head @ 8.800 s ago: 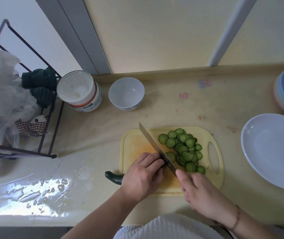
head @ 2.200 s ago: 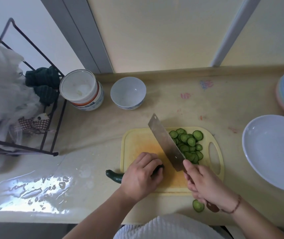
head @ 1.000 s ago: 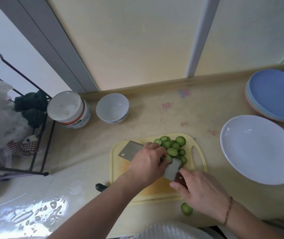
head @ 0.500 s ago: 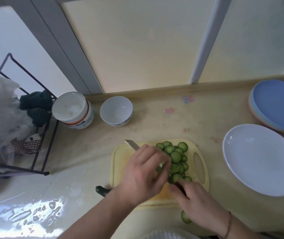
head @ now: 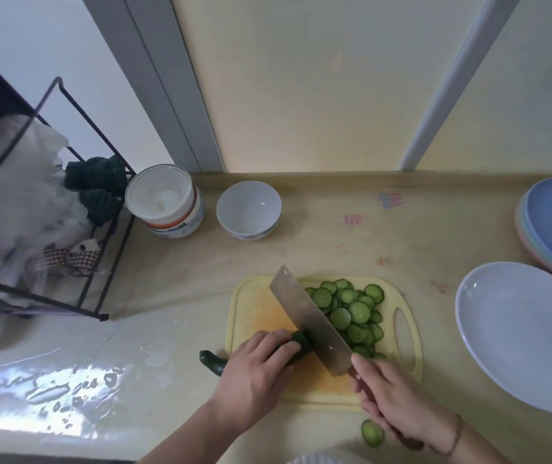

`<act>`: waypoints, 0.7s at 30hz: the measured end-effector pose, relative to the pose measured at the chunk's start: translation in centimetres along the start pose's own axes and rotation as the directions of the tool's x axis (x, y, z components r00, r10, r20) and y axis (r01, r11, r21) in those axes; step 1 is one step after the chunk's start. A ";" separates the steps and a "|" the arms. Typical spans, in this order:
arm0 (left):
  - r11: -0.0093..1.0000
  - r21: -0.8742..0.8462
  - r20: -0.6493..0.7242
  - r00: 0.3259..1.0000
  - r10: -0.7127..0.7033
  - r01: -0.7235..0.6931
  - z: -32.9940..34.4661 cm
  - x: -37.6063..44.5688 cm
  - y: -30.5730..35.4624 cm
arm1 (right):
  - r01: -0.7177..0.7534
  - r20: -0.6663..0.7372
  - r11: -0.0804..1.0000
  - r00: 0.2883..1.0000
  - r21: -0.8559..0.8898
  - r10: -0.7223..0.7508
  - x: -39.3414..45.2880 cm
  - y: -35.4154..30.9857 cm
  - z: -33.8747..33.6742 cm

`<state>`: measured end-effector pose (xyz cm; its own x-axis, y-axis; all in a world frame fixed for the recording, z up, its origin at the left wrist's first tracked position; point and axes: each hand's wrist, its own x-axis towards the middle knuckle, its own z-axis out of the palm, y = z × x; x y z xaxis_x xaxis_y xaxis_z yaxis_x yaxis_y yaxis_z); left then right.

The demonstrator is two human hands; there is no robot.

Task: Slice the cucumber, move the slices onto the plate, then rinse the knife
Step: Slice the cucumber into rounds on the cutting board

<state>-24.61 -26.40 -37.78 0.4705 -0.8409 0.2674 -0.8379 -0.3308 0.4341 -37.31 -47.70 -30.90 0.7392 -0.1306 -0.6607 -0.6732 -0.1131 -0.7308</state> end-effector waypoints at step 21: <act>0.989 0.011 -0.055 0.988 0.145 -0.145 1.2 2.3 0.0 | 0.016 -0.234 0.966 0.969 -0.259 -0.079 -4.1 -2.5 2.9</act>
<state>-23.81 -28.83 -38.17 0.3582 -0.8552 0.3745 -0.9003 -0.2103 0.3810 -38.56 -44.00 -26.87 0.7647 -0.3481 -0.5424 -0.6435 -0.3663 -0.6722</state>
